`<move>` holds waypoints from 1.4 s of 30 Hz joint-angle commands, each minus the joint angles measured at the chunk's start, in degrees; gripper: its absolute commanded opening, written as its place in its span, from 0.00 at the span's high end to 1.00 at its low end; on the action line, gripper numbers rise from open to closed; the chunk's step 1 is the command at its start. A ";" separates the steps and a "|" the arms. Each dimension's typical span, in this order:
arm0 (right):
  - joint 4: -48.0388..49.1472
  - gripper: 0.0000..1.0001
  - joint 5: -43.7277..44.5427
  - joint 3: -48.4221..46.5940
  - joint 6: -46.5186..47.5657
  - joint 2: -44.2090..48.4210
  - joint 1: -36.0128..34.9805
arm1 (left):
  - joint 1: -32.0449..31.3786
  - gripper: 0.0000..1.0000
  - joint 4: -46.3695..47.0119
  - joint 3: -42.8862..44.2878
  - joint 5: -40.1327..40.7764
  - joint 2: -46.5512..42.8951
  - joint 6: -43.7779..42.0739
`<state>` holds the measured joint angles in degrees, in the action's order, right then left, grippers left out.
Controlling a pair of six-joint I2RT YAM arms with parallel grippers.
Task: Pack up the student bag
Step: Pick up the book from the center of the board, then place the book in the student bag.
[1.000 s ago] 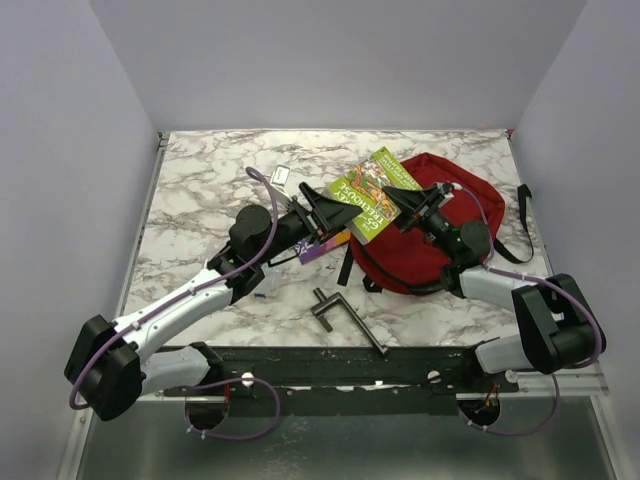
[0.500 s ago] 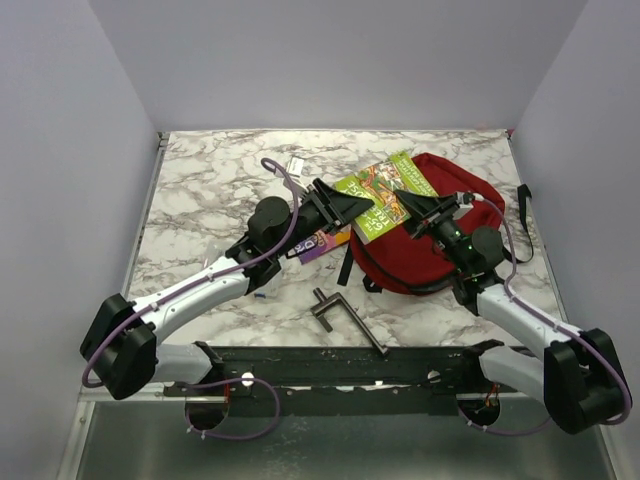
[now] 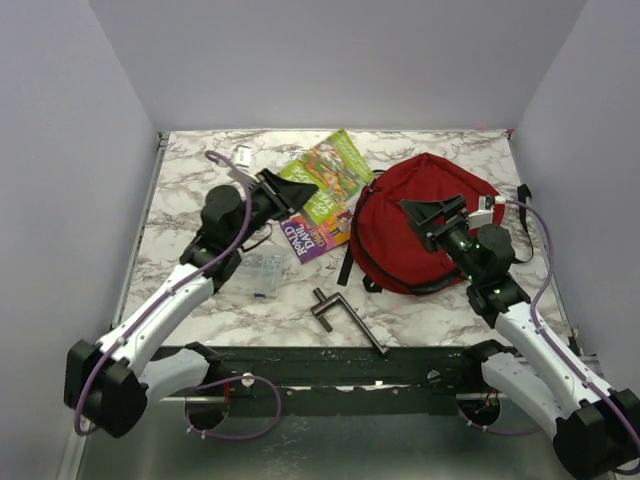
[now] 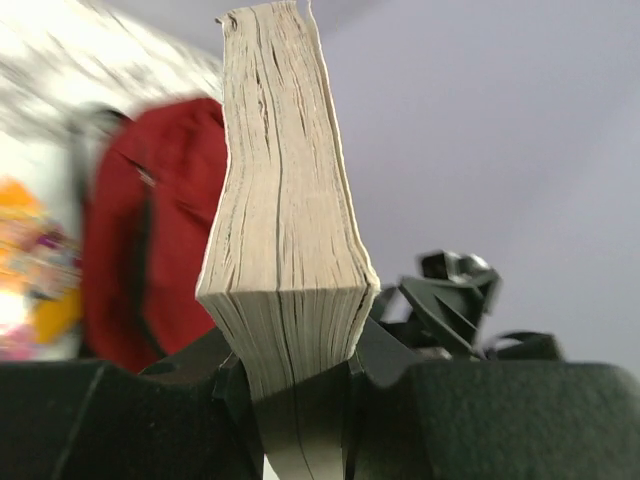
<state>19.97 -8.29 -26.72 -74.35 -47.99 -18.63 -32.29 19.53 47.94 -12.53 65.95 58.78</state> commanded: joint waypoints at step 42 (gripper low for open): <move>-62.28 0.93 59.13 -46.04 53.87 -49.10 -35.41 | 6.96 1.00 -43.45 10.80 22.02 -21.61 -35.04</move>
<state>-48.07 51.57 -73.87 -22.76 -102.59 -55.37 -26.35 -29.41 59.20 12.34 43.79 22.04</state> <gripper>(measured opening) 0.249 0.283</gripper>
